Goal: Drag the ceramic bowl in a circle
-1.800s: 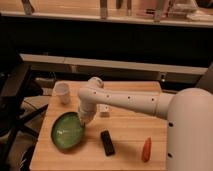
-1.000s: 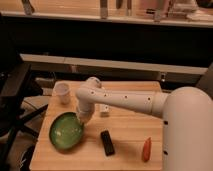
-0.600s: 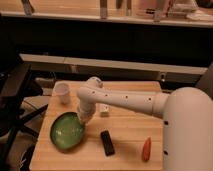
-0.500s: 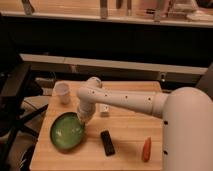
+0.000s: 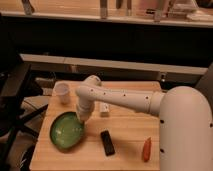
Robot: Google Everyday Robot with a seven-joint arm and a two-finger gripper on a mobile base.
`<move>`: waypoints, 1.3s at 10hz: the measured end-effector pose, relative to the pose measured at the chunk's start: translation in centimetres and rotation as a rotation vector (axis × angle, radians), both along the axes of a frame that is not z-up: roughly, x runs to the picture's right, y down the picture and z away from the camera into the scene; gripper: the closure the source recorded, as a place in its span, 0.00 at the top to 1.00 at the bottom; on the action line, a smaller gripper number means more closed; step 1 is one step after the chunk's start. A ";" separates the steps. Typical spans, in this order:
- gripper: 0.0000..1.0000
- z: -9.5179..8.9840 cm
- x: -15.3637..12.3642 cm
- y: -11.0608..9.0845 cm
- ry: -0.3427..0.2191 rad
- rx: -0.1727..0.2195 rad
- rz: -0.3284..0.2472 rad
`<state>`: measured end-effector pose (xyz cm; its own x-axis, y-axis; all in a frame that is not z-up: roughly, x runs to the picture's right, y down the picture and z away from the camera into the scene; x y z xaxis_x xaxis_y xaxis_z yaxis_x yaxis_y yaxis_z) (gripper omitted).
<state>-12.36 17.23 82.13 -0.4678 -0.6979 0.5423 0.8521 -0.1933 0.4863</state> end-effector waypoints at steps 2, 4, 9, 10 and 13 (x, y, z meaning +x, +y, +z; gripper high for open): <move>0.01 -0.3 0.1 0.4 -0.006 0.000 -0.006; 0.01 -0.1 0.4 0.0 -0.015 0.002 0.000; 0.01 0.6 1.1 -0.8 -0.033 -0.001 -0.006; 0.01 0.7 1.8 -1.0 -0.033 0.000 0.000; 0.01 1.4 1.7 -1.8 -0.051 -0.006 -0.011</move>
<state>-10.67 15.40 83.55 -0.5029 -0.6892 0.5216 0.8239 -0.1998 0.5303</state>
